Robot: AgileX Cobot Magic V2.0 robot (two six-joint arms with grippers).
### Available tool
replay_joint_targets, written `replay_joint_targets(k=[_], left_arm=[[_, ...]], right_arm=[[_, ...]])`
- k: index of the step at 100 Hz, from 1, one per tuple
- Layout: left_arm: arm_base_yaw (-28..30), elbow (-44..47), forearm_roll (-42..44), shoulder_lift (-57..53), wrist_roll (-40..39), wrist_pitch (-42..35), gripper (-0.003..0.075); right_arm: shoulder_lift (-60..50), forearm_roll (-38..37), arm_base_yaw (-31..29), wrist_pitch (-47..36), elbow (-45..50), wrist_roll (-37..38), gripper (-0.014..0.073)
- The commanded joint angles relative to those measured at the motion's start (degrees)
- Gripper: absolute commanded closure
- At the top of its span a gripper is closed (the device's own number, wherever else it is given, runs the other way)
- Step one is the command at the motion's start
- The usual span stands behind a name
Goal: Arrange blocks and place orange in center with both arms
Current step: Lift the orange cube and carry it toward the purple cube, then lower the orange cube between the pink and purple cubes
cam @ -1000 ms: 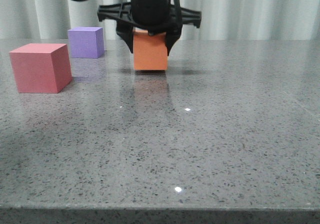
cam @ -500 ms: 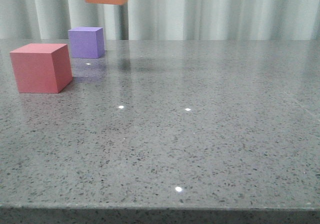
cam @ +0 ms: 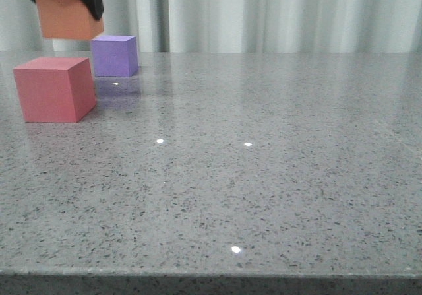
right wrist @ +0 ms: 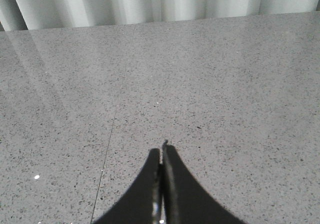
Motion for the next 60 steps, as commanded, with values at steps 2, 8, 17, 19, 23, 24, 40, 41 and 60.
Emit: replay_joint_targets(k=[2,8,17,19,23,24,40,41,60], left_arm=[[0.5,0.9,0.2,-2.3,0.1,-7.9,0.0441],[0.7,1.5,0.0,-1.9,0.1,-10.5,0.0441],[0.8,1.5,-0.1,-1.2,0.1,-12.6,0.0441],[0.8,1.5,-0.1,-1.0,0.1,-12.7,0.0441],[0.8,1.5,-0.1,-0.6,0.1,-13.0,0.0441],[0.8,1.5,-0.1,-0.6,0.1,-13.0,0.0441],[1.1,1.5,-0.1,1.5,0.1,-12.9,0.0441],[1.2,1.5,-0.1,1.6,0.1,-12.8,0.0441],[1.8,1.5,-0.4,4.1,0.1,-12.5,0.0441]], right_arm=[[0.0,-1.3,-0.2,-4.3,-1.5,-0.6,0.0662],[0.0,-1.3,-0.2,-4.3,-1.5,-0.6,0.0662],[0.0,-1.3,-0.2,-4.3,-1.5,-0.6,0.0662],[0.0,-1.3,-0.2,-4.3,-1.5,-0.6,0.0662],[0.0,-1.3,-0.2,-4.3,-1.5,-0.6,0.0662],[0.0,-1.3,-0.2,-4.3,-1.5,-0.6,0.0662],[0.0,-1.3,-0.2,-4.3,-1.5,-0.6,0.0662],[0.0,-1.3,-0.2,-4.3,-1.5,-0.6,0.0662],[0.0,-1.3,-0.2,-4.3,-1.5,-0.6,0.0662]])
